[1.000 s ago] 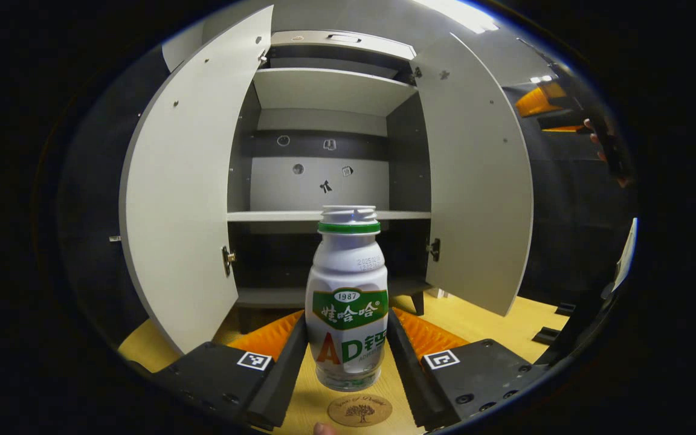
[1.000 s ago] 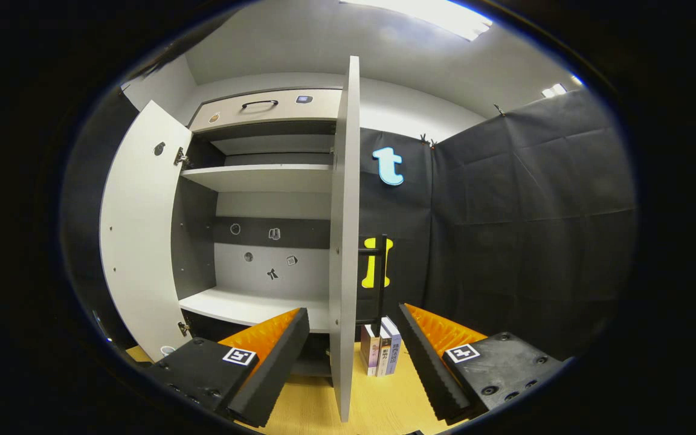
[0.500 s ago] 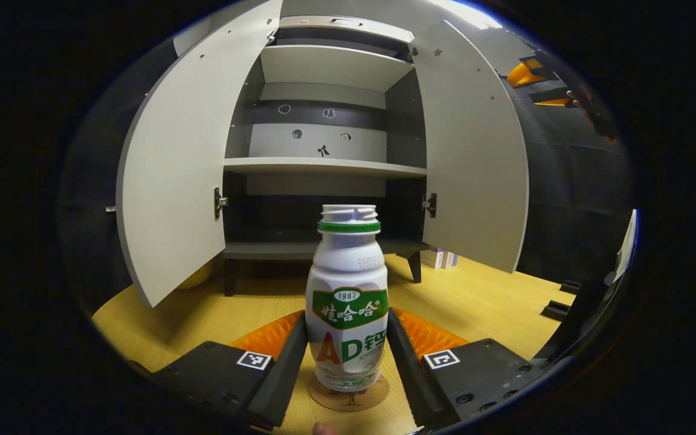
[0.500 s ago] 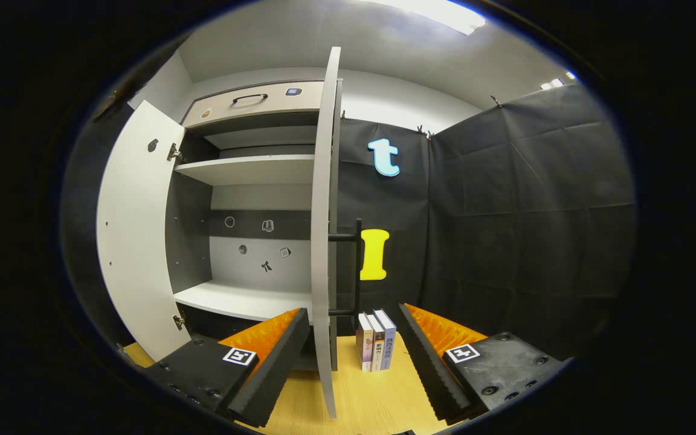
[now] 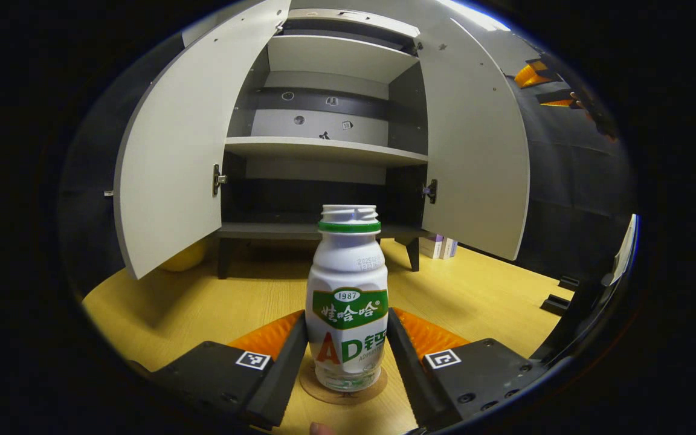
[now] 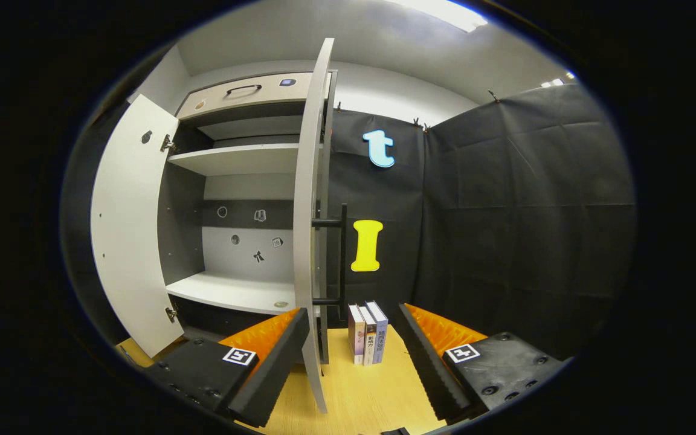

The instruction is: Grasp the bottle in the cabinet with the left hand and place it on the coaster, then close the right door with the right hand and the left door with the left hand.

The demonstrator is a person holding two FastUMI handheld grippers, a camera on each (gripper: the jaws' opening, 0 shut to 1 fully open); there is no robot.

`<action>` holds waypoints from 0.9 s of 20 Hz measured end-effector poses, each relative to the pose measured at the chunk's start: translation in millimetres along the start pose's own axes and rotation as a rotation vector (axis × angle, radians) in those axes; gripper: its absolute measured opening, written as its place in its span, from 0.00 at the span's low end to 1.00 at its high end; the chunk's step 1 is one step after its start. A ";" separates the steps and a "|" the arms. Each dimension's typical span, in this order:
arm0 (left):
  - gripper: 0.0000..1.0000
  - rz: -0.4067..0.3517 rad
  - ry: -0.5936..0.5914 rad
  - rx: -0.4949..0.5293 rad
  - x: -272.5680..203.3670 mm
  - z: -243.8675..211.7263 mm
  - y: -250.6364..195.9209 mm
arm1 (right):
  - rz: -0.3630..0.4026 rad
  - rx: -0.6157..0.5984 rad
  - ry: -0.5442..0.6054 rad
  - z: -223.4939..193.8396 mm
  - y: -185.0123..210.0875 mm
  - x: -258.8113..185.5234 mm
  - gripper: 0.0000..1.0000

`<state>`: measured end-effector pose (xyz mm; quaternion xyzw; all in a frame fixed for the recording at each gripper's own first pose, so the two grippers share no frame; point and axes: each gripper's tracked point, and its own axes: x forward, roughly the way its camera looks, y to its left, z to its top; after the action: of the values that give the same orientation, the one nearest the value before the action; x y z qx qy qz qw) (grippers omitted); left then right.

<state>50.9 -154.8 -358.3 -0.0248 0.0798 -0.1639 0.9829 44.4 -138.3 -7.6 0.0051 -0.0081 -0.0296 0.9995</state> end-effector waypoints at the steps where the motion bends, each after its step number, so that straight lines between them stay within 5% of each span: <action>1: 0.78 -0.003 -0.011 0.005 -1.4 1.8 -0.3 | 0.002 -0.002 -0.002 1.1 1.8 0.5 0.98; 8: 0.81 -0.011 0.002 0.016 -4.1 -0.7 -5.7 | 0.015 -0.009 -0.001 2.8 9.8 0.4 0.98; 14: 0.94 0.009 0.029 0.028 -19.4 -1.8 -2.5 | 0.013 0.022 -0.005 7.0 8.3 -6.2 0.98; 18: 0.94 0.042 0.037 -0.004 -51.2 28.8 -0.3 | -0.006 0.038 -0.005 9.2 1.9 -9.1 0.98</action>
<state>7.7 -137.7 -322.2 -0.0219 0.0987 -0.1436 0.9845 35.2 -136.0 1.5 0.0238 -0.0111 -0.0324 0.9991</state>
